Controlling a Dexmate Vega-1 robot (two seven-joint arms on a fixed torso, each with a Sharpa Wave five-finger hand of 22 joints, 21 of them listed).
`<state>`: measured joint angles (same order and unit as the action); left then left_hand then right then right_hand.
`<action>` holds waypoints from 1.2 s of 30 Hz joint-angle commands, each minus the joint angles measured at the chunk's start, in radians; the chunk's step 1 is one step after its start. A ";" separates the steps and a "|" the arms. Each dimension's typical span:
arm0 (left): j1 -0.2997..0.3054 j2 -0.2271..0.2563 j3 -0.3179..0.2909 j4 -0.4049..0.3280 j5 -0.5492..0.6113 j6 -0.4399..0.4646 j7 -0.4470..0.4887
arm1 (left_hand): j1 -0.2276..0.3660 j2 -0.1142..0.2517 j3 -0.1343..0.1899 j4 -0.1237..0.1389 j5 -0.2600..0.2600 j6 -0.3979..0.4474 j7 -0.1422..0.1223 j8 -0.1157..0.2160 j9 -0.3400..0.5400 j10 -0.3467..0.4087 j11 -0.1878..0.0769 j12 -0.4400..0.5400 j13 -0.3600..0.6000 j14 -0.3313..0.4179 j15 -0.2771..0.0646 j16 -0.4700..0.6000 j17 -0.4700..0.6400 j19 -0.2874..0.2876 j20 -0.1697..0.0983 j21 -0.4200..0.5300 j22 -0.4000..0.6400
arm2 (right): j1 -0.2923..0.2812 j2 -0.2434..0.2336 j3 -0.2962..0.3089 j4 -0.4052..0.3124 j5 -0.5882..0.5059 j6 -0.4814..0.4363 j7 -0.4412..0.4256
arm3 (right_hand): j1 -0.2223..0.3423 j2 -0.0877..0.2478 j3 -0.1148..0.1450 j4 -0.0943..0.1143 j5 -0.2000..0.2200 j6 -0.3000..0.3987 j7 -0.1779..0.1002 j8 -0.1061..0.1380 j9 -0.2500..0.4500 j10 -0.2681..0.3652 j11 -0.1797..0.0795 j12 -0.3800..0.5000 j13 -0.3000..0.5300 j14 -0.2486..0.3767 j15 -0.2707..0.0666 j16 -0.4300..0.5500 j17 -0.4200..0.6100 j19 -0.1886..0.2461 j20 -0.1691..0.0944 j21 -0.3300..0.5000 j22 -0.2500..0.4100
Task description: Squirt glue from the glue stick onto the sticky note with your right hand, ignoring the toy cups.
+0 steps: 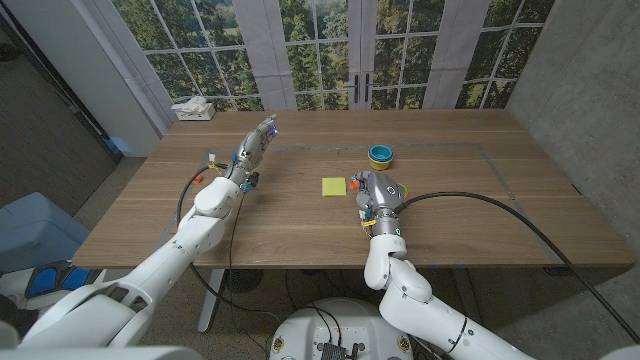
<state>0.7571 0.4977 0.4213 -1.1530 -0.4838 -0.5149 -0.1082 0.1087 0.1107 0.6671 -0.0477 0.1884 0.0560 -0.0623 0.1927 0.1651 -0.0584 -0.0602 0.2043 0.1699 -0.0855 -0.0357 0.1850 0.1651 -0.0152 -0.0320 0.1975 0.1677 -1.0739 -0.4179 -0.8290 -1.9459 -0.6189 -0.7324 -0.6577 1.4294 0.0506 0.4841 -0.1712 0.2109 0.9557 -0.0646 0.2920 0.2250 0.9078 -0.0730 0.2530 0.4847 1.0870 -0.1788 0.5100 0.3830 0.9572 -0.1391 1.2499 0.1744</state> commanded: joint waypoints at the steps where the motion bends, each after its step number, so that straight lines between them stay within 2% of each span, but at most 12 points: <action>1: 0.029 0.051 0.020 -0.086 0.117 0.015 0.098 | 0.011 0.084 0.011 0.012 0.002 0.003 0.008 -0.001 0.006 0.012 -0.003 0.006 0.004 0.007 -0.024 0.002 0.005 0.008 -0.045 0.008 0.004 | -0.010 -0.012 0.017 0.000 0.053 0.079 -0.059 | 0.005 0.010 -0.003 0.000 0.006 0.129 0.122 -0.004 0.003 0.075 0.061 0.000 0.006 0.017 -0.038 0.001 0.003 0.002 -0.089 -0.001 0.002; 4: 0.039 0.066 0.024 -0.113 0.144 0.034 0.119 | 0.011 0.088 0.015 0.017 0.003 0.005 0.008 -0.002 0.006 0.017 -0.008 0.006 0.004 0.007 -0.026 0.002 0.006 0.008 -0.044 0.007 0.004 | -0.012 -0.014 0.021 0.006 0.059 0.107 -0.077 | 0.005 0.010 -0.002 0.000 0.006 0.130 0.122 -0.004 0.003 0.074 0.063 0.000 0.007 0.015 -0.038 0.000 0.004 0.001 -0.089 -0.002 0.002; 9: 0.049 0.084 0.033 -0.142 0.190 0.051 0.150 | 0.017 0.088 0.024 0.023 0.004 0.008 -0.010 -0.005 0.006 0.021 -0.036 0.002 0.004 0.007 -0.027 -0.001 0.005 0.008 -0.042 0.005 0.004 | -0.018 -0.017 0.032 0.016 0.086 0.150 -0.085 | 0.005 0.011 -0.002 0.000 0.007 0.129 0.121 -0.006 0.004 0.076 0.061 0.000 0.008 0.017 -0.039 0.001 0.006 0.001 -0.089 -0.003 0.003; 12: 0.057 0.096 0.036 -0.163 0.213 0.067 0.167 | 0.019 0.087 0.027 0.024 0.004 0.005 -0.014 -0.008 0.006 0.018 -0.035 0.000 0.004 0.007 -0.028 -0.002 0.005 0.007 -0.041 0.003 0.004 | -0.020 -0.017 0.034 0.020 0.089 0.166 -0.095 | 0.004 0.011 -0.002 0.001 0.007 0.130 0.121 -0.006 0.005 0.075 0.061 -0.001 0.008 0.017 -0.038 0.001 0.007 0.001 -0.089 -0.004 0.003; 16: 0.068 0.104 0.040 -0.184 0.243 0.071 0.192 | 0.023 0.084 0.031 0.027 0.004 -0.012 -0.003 -0.015 0.007 0.009 -0.027 -0.007 0.004 -0.002 -0.038 -0.007 0.005 0.005 -0.041 0.001 0.004 | -0.023 -0.016 0.041 0.028 0.102 0.194 -0.107 | 0.004 0.010 -0.002 0.000 0.008 0.130 0.121 -0.008 0.005 0.076 0.061 -0.001 0.009 0.018 -0.039 0.001 0.008 0.001 -0.089 -0.005 0.003; 23: 0.084 0.135 0.049 -0.236 0.293 0.106 0.208 | 0.026 0.082 0.033 0.028 0.003 -0.025 -0.003 -0.018 0.007 -0.002 -0.020 -0.013 0.004 -0.015 -0.049 -0.010 0.004 0.002 -0.051 -0.001 0.004 | -0.025 -0.012 0.051 0.049 0.129 0.258 -0.125 | 0.001 0.010 -0.003 0.002 0.008 0.133 0.121 -0.010 0.005 0.076 0.060 -0.002 0.010 0.016 -0.037 -0.001 0.008 0.001 -0.089 -0.006 0.003; 26: 0.091 0.143 0.054 -0.251 0.327 0.108 0.229 | 0.028 0.081 0.034 0.030 0.002 -0.038 -0.014 -0.021 0.007 -0.022 -0.035 -0.020 0.004 -0.021 -0.052 -0.011 0.004 0.001 -0.052 -0.003 0.004 | -0.028 -0.012 0.057 0.051 0.135 0.274 -0.131 | 0.001 0.010 -0.003 0.002 0.008 0.133 0.121 -0.011 0.005 0.075 0.060 -0.002 0.012 0.015 -0.037 -0.001 0.009 0.001 -0.089 -0.007 0.003; 30: 0.103 0.155 0.057 -0.279 0.349 0.126 0.238 | 0.029 0.081 0.034 0.030 0.002 -0.040 -0.018 -0.020 0.007 -0.024 -0.038 -0.020 0.004 -0.020 -0.055 -0.010 0.004 0.000 -0.053 -0.004 0.004 | -0.031 -0.013 0.062 0.055 0.145 0.304 -0.138 | 0.001 0.009 -0.003 0.001 0.008 0.133 0.120 -0.012 0.004 0.075 0.059 -0.003 0.011 0.017 -0.038 0.000 0.011 0.002 -0.089 -0.008 0.004; 36: 0.126 0.166 0.051 -0.313 0.364 0.145 0.259 | 0.034 0.079 0.036 0.030 0.000 -0.033 -0.016 -0.014 0.007 -0.020 -0.029 -0.017 0.004 -0.028 -0.055 -0.011 0.003 -0.035 -0.019 -0.015 0.004 | -0.036 -0.007 0.072 0.064 0.155 0.340 -0.156 | 0.001 0.009 -0.003 0.001 0.008 0.134 0.120 -0.014 0.005 0.077 0.050 -0.003 0.012 0.017 -0.039 0.000 0.013 0.002 -0.089 -0.009 0.004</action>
<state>0.8501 0.6360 0.4713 -1.4031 -0.1729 -0.4046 0.1121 0.1296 0.1239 0.6985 -0.0183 0.1885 0.0211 -0.0750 0.1732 0.1701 -0.0757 -0.0945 0.1847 0.1699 -0.1020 -0.0377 0.1771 0.1654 -0.0345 -0.0358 0.1873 0.1702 -1.1021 -0.4309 -0.7731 -1.8978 -0.4862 -0.4629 -0.7856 1.4295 0.0504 0.4800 -0.1753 0.2112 0.9700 -0.0572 0.2774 0.2249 0.9115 -0.0766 0.2483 0.4959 1.0871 -0.1786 0.5101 0.3923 0.9572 -0.1390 1.2422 0.1744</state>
